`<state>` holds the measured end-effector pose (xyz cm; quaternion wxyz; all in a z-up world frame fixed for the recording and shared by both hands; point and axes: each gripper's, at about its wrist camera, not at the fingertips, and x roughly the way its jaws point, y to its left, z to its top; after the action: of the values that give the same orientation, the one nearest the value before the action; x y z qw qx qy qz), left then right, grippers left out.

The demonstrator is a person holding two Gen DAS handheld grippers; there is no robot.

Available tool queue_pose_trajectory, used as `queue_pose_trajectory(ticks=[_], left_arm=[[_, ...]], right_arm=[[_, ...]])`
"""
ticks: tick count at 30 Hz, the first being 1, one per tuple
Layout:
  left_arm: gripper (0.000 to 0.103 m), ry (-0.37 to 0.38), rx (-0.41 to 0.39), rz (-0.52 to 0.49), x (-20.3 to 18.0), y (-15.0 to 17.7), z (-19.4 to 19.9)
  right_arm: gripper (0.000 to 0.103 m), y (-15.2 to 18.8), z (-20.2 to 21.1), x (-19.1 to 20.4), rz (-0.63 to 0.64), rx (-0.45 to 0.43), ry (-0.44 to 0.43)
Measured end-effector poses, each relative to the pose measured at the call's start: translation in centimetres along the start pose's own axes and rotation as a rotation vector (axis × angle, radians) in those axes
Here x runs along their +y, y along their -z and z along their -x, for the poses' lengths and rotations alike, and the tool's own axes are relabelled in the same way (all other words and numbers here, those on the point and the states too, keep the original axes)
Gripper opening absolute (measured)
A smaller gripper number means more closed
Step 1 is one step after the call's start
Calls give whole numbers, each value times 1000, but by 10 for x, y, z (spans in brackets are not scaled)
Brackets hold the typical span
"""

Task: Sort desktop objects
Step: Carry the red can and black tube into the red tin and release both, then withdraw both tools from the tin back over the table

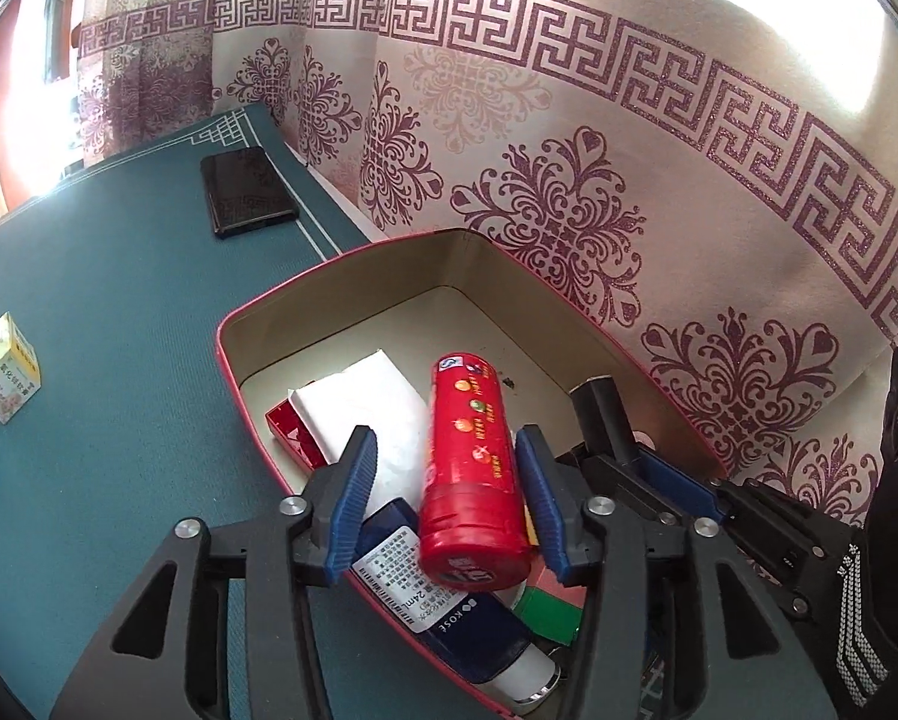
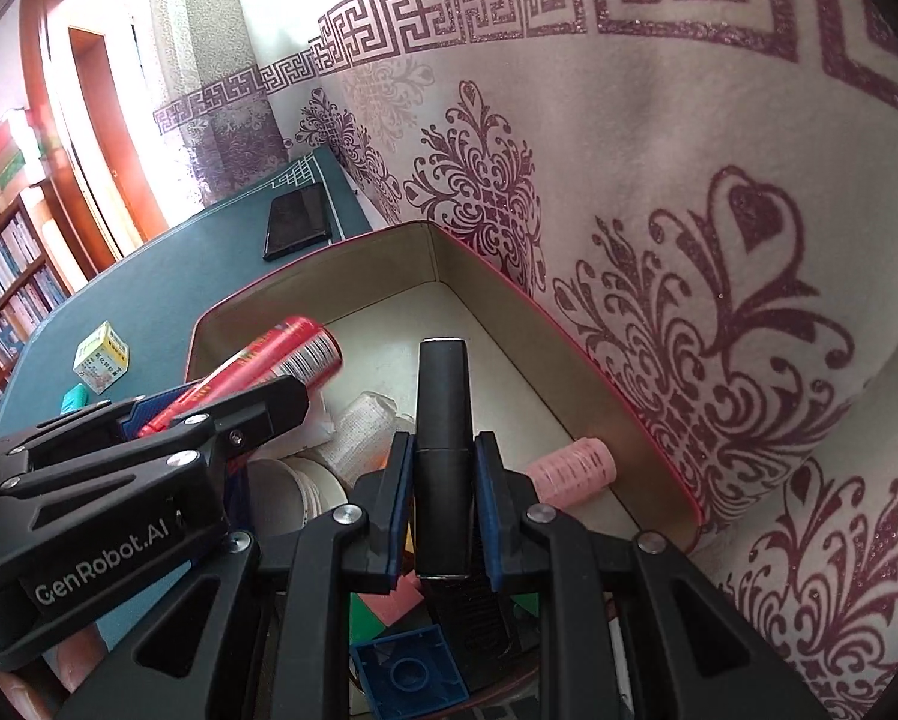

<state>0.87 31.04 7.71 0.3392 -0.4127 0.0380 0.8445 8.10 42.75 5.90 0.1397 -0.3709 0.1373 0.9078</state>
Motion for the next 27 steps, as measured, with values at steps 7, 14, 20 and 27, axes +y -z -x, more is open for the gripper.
queue_pose_trajectory(ticks=[7, 14, 20, 27], left_arm=[[61, -12, -59, 48, 15, -2, 19], [61, -62, -97, 60, 26, 5, 33], [61, -99, -102, 87, 43, 17, 42], [61, -159, -96, 113, 63, 28, 48]], right_arm=[[23, -1, 5, -2, -23, -17, -21], [23, -1, 14, 6, -9, -38, -70], [23, 2, 15, 17, -10, -26, -131], [23, 4, 25, 24, -13, -60, -116]])
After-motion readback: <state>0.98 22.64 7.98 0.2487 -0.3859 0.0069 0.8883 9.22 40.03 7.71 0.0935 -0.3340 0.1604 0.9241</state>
